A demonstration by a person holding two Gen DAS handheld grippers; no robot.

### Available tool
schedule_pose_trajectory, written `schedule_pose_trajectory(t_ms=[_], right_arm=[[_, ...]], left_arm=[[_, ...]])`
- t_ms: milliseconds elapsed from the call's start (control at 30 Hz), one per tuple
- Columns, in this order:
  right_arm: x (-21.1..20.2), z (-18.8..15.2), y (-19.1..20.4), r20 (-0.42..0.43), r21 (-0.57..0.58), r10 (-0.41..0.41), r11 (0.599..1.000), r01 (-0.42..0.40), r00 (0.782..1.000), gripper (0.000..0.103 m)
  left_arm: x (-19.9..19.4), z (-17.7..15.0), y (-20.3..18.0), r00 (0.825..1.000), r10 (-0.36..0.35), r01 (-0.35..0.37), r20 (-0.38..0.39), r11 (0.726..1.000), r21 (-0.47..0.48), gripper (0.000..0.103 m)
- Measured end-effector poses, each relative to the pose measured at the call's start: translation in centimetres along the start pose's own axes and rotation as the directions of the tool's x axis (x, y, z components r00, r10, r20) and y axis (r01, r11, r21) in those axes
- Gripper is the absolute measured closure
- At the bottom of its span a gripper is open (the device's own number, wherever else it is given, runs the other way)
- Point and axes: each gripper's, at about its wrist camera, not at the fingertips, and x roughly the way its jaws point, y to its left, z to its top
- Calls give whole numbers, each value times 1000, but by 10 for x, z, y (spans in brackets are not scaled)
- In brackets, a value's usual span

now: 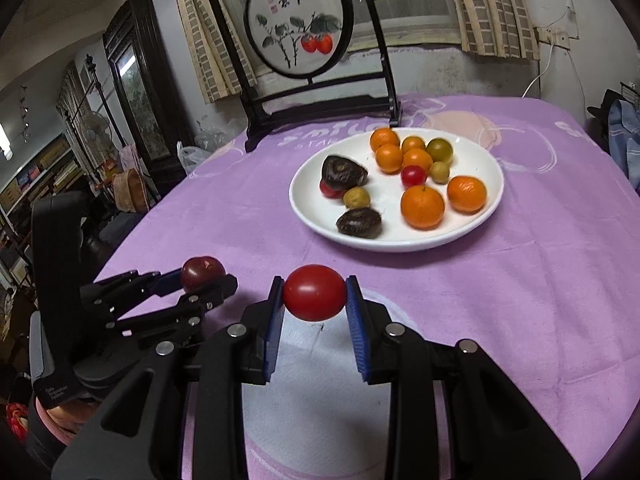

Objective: Organize fruits
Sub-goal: 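Lower the tomato and plum into the oval dish and open both tools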

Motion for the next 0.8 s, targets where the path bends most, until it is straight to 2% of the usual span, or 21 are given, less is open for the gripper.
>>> schedule_pose_trajectory(t_ms=[167,333,500,633,800], right_arm=[[-7,27,-12,55,6,-21,1000,21,998,72],[2,61,-29,95,9,-58,998,57,994,72],[23,99,-52,114,33,-87,996,84,990,72],[43,115,-73,108,63,-91,994,85,990,72],[71,123,-90,63,68,-97,993,93,993,72]], left_arm=[[-19,11,-15,998,-60,60,36,998,5,64],[-19,56,-31,991,-108,106,81,994,27,64],[15,111,-46,989,-132,130,67,991,28,64],[54,150,-50,995,-90,89,39,995,37,64],[99,178,-48,998,-58,59,-18,997,39,64]])
